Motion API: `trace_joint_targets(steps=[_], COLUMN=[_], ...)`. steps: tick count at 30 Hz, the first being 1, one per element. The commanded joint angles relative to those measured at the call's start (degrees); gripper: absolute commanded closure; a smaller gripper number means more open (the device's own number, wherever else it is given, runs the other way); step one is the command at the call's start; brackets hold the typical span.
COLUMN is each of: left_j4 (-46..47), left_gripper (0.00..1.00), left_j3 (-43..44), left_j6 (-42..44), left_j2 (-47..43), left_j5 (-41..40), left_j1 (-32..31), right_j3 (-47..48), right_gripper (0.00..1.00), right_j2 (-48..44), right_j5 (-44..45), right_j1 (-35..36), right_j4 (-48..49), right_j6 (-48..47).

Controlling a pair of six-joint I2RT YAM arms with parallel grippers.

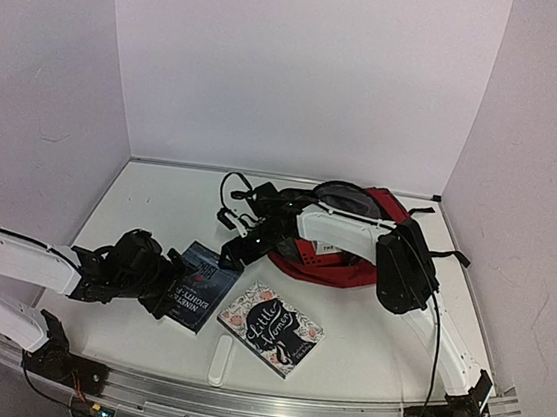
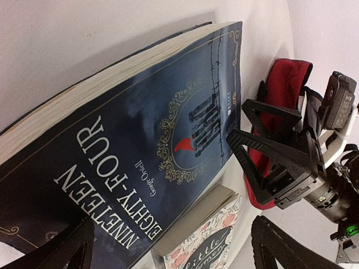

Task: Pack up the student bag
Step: Pick up the book from the center of the board.

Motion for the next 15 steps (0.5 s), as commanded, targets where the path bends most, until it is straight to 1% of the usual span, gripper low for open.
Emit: trace_joint_targets(steps=[1,5,7,10,12,15], left_j4=[-8.34,-19.35,-23.3,-28.18,-28.76,-24.91], left_gripper=[0.02,0.01,0.01,0.0,0.0,0.0], left_j3=[-3.12,-2.21,-2.09,-1.6,-1.82,-3.6], left_j6=[-3.51,-6.73,-8.96,-10.77,-11.83,-13.2], left_j2=[-1.27,-7.65,-10.18,-11.49,-10.59,-8.92], left_j5=[-1.57,-6.07,-7.31,-7.78,-7.36,-8.32], left_j1=[-0.59,-4.05,-5.5,-6.66,-6.78,-6.79], right_j3=[-1.09,-3.58,-3.8,-3.47,-3.01,-2.59], right_gripper=[0.25,0.27,0.28,0.28,0.28,0.28], right_j2=[0.05,-1.67,-1.93,-1.73,-1.27,-0.99], right_j5=[-3.92,-4.48,-4.28,-3.73,-3.57,-4.45], right_j1=[0.39,0.56,0.51,0.59,0.58,0.55], right_j4=[-0.14,0.17,0.19,0.19,0.2,0.19], right_j6=[-0.12,-0.27,-0.46,-0.7,-0.63,-0.07])
